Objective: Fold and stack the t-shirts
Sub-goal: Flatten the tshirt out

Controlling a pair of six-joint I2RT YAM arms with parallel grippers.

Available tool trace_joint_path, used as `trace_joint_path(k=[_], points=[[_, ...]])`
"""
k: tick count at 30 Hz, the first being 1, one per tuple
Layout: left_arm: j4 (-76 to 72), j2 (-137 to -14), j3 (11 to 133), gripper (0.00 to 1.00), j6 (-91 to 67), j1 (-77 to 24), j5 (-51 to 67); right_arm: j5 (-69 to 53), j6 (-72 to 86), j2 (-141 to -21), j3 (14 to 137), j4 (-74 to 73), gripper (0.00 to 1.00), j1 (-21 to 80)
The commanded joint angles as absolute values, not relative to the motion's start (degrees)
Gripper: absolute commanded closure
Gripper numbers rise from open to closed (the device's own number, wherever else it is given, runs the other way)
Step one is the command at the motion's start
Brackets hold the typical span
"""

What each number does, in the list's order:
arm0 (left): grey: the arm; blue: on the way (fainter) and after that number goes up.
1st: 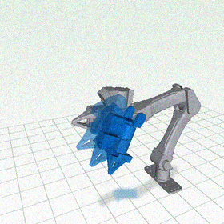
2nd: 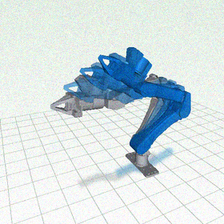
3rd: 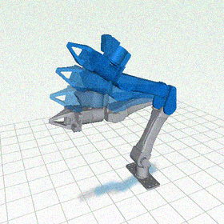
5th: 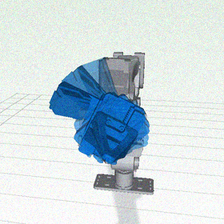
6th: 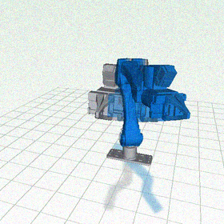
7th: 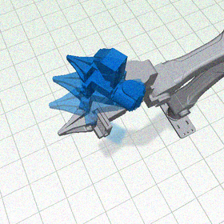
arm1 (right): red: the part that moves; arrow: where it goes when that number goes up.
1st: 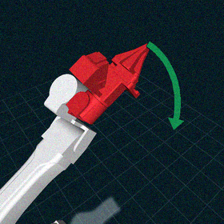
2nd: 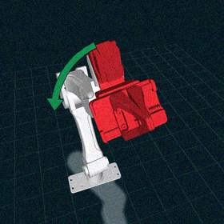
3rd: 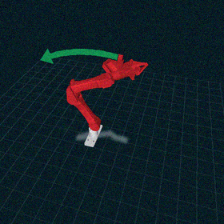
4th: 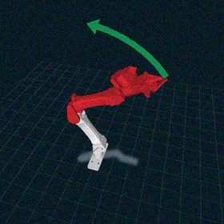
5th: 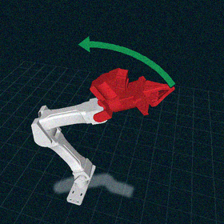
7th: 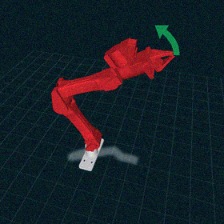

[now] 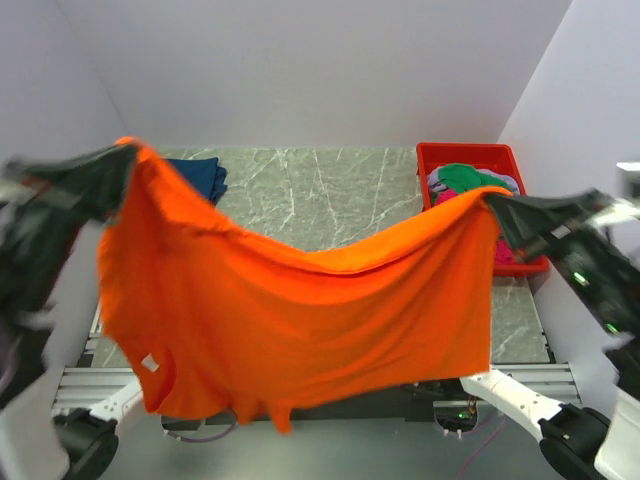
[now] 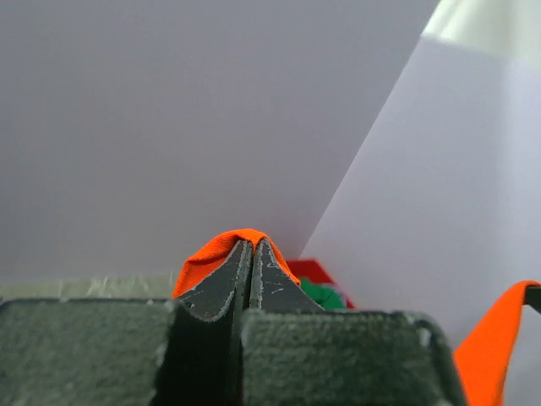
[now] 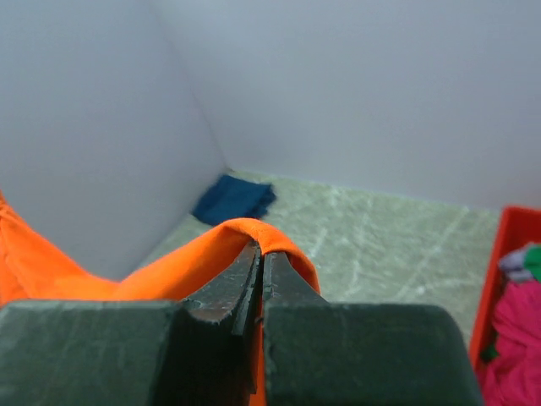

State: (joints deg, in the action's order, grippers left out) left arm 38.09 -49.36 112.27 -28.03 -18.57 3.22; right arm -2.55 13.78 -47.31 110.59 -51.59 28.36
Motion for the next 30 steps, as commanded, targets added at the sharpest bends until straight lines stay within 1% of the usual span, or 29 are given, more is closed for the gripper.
trace_joint_path(k=[1, 3, 5, 7, 9, 12, 17, 19, 23, 26, 29, 30], points=[[36.39, -58.78, 107.76, 0.99, -25.67, -18.37, 2.03, 4.03, 12.13, -53.69, 103.48, -47.91, 1.00, 28.30], [36.56, -63.27, 105.91, 0.99, -24.70, -18.37, 0.71, 8.67, 12.22, -55.36, 100.12, -46.06, 1.00, 28.13], [37.09, -66.34, 104.34, 0.99, -23.47, -18.37, -1.65, 10.80, 12.48, -57.91, 95.20, -44.05, 1.00, 27.69], [37.09, -70.83, 102.84, 0.99, -22.68, -18.20, -4.29, 10.64, 12.92, -60.89, 91.08, -41.76, 1.00, 25.59], [36.30, -74.78, 102.13, 0.99, -22.76, -17.67, -4.57, 8.19, 13.27, -64.40, 88.35, -40.09, 1.00, 23.56], [35.25, -79.09, 102.65, 1.00, -23.47, -16.09, -2.81, 5.20, 13.62, -68.45, 87.98, -37.54, 1.00, 19.78], [36.21, -84.19, 111.69, 0.99, -23.12, -15.12, -2.64, 5.89, 12.31, -77.42, 93.59, -36.47, 1.00, 17.23], [36.39, -84.46, 115.38, 0.99, -23.03, -15.03, -1.32, 6.50, 11.87, -79.53, 97.46, -36.82, 1.00, 16.96], [36.65, -82.28, 117.95, 0.99, -22.59, -15.03, -0.44, 6.77, 11.43, -80.51, 103.17, -39.02, 1.00, 16.96], [36.04, -77.97, 114.71, 1.00, -22.32, -15.03, 1.14, 6.42, 11.51, -77.88, 103.80, -39.90, 1.00, 16.79], [36.56, -72.61, 109.88, 0.99, -22.67, -15.03, 3.24, 5.20, 11.86, -72.44, 101.70, -41.04, 1.00, 16.96], [36.82, -71.03, 107.34, 0.99, -22.76, -15.03, 3.86, 4.66, 11.95, -68.85, 99.69, -41.04, 1.00, 16.96]])
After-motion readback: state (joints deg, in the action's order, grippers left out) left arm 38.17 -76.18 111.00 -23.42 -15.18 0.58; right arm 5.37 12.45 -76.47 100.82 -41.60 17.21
